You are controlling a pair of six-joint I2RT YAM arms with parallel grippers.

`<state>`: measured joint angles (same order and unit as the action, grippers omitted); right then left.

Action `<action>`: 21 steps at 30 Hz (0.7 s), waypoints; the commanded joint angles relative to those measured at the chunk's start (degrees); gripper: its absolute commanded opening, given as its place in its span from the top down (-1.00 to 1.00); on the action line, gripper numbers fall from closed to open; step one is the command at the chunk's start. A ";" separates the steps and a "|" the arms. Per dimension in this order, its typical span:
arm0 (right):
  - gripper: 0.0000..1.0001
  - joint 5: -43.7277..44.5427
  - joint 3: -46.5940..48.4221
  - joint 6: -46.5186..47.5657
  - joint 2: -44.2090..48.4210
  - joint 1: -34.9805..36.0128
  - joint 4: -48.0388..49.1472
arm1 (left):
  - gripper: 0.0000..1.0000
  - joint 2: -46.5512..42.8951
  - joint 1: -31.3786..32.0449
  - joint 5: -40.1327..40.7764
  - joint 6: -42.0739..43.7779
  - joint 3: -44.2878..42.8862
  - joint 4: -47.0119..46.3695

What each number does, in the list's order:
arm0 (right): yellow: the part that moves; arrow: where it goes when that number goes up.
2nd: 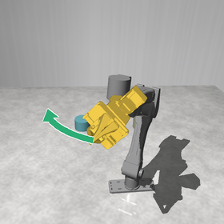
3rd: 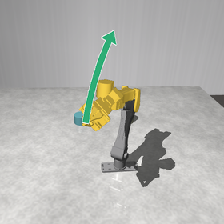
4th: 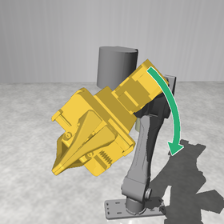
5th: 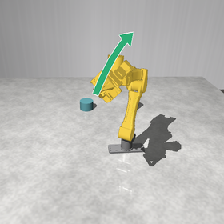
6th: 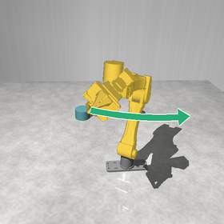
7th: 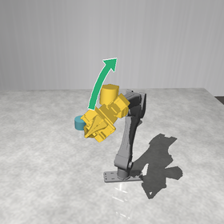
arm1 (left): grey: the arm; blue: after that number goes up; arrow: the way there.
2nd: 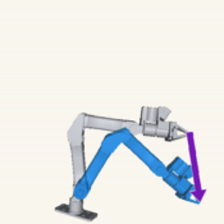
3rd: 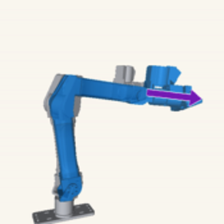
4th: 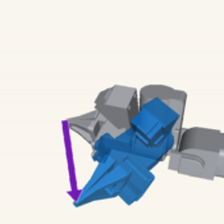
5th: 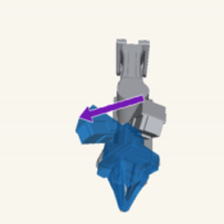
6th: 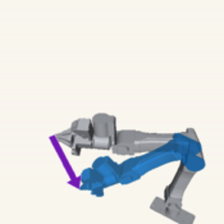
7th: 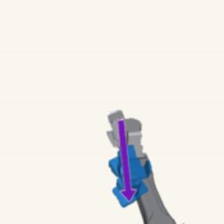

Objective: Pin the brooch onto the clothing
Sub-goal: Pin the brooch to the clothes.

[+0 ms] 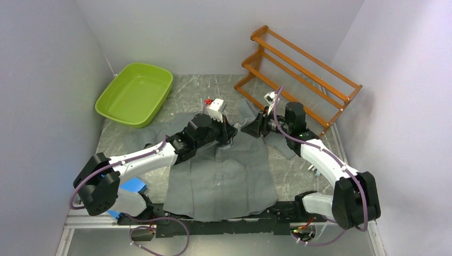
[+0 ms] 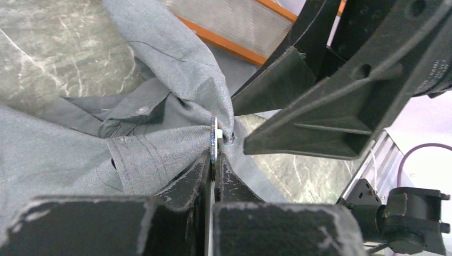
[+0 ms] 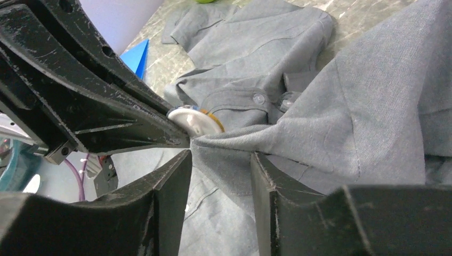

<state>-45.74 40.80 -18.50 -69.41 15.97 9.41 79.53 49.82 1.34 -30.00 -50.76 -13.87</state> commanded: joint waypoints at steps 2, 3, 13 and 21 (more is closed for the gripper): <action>0.12 -0.45 3.49 2.66 -1.49 1.00 -0.61 | 0.95 -2.09 -0.16 -4.34 -1.97 -2.67 -3.03; 0.17 -0.09 3.76 3.07 -1.78 1.37 -1.27 | 0.95 -2.22 -0.16 -4.84 -1.95 -2.66 -3.13; 0.53 7.86 5.46 7.33 -3.83 4.35 -9.23 | 0.95 -4.47 -0.85 -6.11 -2.97 -0.82 -5.25; 0.50 14.31 4.58 11.18 -0.62 7.88 -12.86 | 0.95 -5.87 -3.42 -9.83 -4.97 -0.04 -5.29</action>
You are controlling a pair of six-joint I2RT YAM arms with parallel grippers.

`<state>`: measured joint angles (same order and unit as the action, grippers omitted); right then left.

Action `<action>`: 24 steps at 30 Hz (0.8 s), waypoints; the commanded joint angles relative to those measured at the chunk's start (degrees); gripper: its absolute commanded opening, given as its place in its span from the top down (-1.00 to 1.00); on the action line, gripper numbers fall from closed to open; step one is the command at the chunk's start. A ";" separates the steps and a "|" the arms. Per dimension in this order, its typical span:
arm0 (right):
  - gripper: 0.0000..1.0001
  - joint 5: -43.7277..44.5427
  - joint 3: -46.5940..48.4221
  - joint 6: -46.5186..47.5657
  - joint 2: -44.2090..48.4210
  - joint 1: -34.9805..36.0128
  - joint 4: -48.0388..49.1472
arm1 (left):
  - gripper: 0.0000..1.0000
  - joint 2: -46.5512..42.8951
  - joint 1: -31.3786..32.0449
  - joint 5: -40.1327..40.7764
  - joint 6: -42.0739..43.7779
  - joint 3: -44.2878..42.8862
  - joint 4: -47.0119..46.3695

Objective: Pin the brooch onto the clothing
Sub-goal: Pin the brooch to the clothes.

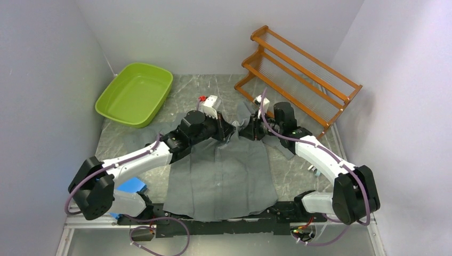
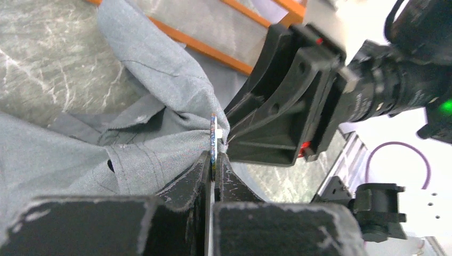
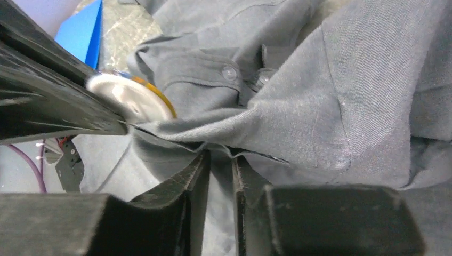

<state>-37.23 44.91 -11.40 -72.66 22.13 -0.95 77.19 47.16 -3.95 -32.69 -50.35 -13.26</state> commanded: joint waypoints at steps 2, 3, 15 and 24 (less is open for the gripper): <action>0.31 5.78 -0.14 3.96 3.85 1.89 -1.79 | 0.95 -3.82 -1.21 -4.77 -2.23 -0.38 -5.30; 0.12 5.42 -0.62 3.67 4.78 1.82 -1.04 | 0.95 -3.87 -1.46 -5.02 -1.94 -0.37 -4.89; -0.91 -3.35 0.27 -5.79 14.41 -2.19 10.84 | 0.95 -5.07 -3.61 -11.89 3.14 1.75 -4.31; -0.37 -18.22 3.09 -11.58 6.26 -3.23 21.19 | 0.95 -5.55 -3.57 -21.66 5.38 2.73 -9.89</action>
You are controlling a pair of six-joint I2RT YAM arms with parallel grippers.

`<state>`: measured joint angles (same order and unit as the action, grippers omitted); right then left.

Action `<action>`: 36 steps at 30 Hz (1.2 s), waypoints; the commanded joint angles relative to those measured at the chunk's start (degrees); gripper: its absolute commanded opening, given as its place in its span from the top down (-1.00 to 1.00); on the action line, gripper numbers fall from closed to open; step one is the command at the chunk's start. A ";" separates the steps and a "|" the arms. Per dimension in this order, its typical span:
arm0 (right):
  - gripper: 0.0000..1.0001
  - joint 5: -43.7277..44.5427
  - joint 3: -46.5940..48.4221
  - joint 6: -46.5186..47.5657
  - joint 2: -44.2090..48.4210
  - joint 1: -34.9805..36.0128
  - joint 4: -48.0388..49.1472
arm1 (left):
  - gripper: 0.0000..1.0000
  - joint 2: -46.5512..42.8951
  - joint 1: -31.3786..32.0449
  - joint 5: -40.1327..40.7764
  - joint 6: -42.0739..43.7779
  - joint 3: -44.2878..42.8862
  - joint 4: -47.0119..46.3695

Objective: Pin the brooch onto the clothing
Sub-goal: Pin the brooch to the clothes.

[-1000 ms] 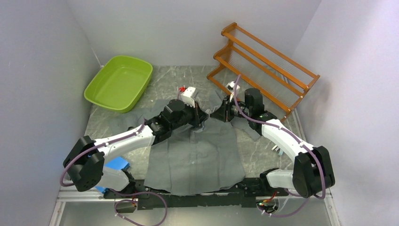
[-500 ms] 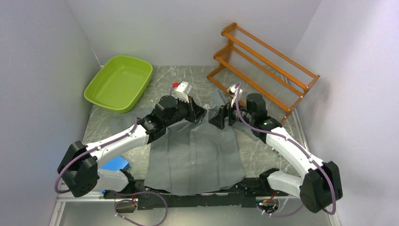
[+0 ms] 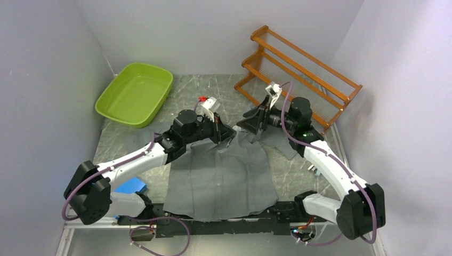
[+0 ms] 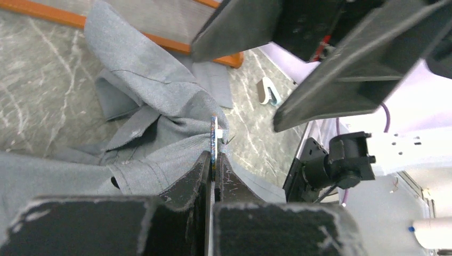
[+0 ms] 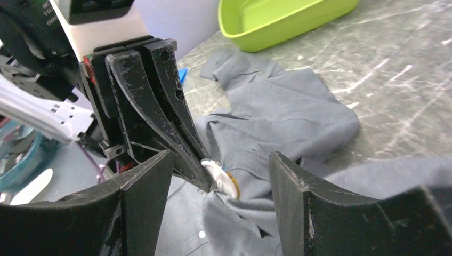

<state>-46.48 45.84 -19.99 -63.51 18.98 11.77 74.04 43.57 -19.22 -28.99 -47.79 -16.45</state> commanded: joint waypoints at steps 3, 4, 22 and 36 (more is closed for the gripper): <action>-0.23 -11.46 2.26 -1.90 -5.02 -0.09 9.18 | 0.95 -2.71 -0.02 -7.74 1.33 0.89 -8.76; -0.21 -11.75 2.04 -1.64 -5.31 -0.09 9.39 | 0.95 -2.77 0.02 -8.16 1.17 1.09 -9.26; 0.10 -16.70 -3.39 -6.40 -6.88 -1.12 18.74 | 0.95 -3.91 0.00 -9.43 1.88 1.38 -9.36; 1.00 -18.97 -3.70 -6.43 -7.58 -1.22 22.38 | 0.58 -4.64 0.02 -9.40 2.61 1.02 -8.03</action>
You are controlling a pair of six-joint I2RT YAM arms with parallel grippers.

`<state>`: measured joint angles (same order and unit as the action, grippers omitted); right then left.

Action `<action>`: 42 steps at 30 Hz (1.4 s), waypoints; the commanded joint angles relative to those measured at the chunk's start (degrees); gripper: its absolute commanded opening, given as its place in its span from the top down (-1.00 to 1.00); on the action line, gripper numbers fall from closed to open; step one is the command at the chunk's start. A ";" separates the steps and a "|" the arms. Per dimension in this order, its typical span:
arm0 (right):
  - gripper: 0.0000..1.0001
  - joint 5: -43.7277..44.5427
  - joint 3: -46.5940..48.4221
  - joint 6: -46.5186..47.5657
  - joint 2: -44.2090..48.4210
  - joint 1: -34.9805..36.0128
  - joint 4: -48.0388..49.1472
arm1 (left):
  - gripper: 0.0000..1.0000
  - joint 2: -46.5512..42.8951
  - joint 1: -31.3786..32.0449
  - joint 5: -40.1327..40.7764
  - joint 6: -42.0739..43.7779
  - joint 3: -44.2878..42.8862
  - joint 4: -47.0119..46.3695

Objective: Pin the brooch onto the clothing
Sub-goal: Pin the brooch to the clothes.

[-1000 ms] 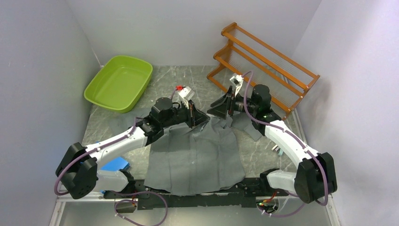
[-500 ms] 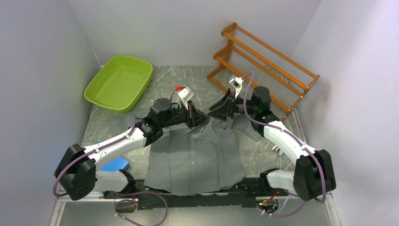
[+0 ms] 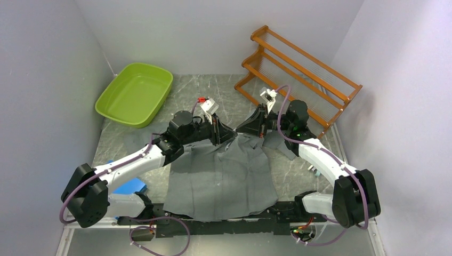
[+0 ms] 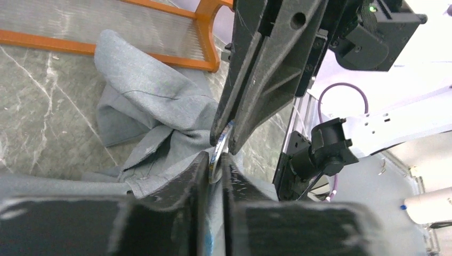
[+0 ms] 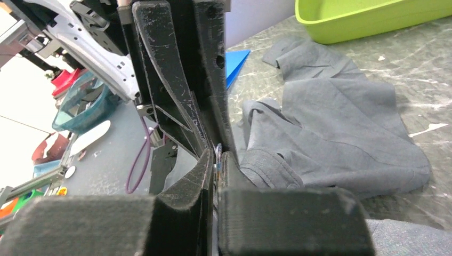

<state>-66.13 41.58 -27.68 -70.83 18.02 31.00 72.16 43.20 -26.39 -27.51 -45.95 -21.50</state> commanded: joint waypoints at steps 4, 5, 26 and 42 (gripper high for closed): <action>1.00 0.18 1.48 0.42 -1.07 -0.26 3.59 | 0.02 -4.57 0.02 -1.72 2.29 0.39 -1.90; 1.00 -0.44 1.76 -0.04 -1.26 -0.24 4.00 | -0.01 -5.23 -0.24 -1.38 2.35 0.73 -1.46; 1.00 -2.69 2.46 -3.72 -2.01 -0.27 7.61 | 0.17 -2.19 -2.30 -2.03 5.10 -1.63 2.16; 1.00 -3.52 2.65 -3.37 -2.03 -0.11 6.38 | 0.58 -0.08 -2.26 -5.85 3.17 -1.57 -4.81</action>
<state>-68.05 41.74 -31.20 -73.12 18.02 34.39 72.25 41.06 -29.91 -23.73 -45.80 -21.58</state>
